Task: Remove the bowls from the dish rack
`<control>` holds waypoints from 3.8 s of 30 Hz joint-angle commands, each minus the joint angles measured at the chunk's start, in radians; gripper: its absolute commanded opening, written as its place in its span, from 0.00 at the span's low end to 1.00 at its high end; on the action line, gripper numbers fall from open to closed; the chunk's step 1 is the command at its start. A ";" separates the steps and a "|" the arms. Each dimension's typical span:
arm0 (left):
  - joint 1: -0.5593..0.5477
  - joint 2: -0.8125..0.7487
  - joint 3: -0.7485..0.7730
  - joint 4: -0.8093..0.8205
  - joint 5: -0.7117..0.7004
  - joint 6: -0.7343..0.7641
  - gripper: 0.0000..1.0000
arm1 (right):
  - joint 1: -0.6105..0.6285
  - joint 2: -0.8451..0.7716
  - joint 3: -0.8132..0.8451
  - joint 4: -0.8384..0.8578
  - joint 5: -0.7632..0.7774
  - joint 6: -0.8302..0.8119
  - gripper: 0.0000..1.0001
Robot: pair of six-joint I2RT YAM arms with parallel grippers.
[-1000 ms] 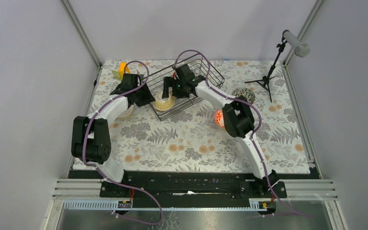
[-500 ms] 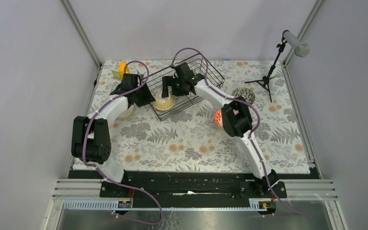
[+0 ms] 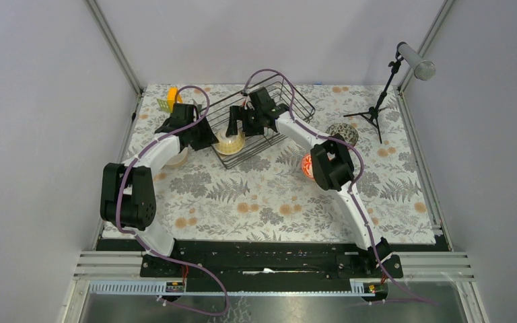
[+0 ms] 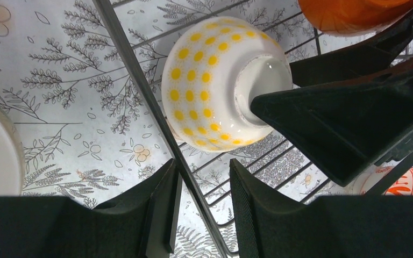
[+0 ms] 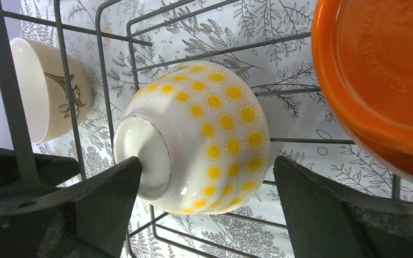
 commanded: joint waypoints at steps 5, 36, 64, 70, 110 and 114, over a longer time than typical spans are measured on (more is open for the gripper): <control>-0.008 0.014 0.012 -0.026 0.037 -0.001 0.42 | -0.010 0.087 -0.054 -0.076 -0.079 0.074 0.98; -0.009 -0.026 0.008 -0.031 0.033 0.001 0.41 | -0.012 -0.059 -0.025 -0.012 -0.030 0.153 0.75; -0.009 -0.066 0.082 -0.076 0.025 0.008 0.42 | -0.014 -0.118 -0.004 -0.106 0.157 0.037 0.87; -0.009 -0.107 0.101 -0.045 0.007 -0.004 0.43 | -0.014 -0.142 -0.006 -0.107 0.152 0.031 0.91; -0.053 0.165 0.338 0.063 -0.052 0.097 0.48 | -0.022 -0.321 -0.255 0.008 0.193 0.139 0.94; -0.051 0.196 0.343 0.059 -0.027 0.086 0.46 | -0.022 -0.282 -0.233 0.009 0.189 0.144 0.89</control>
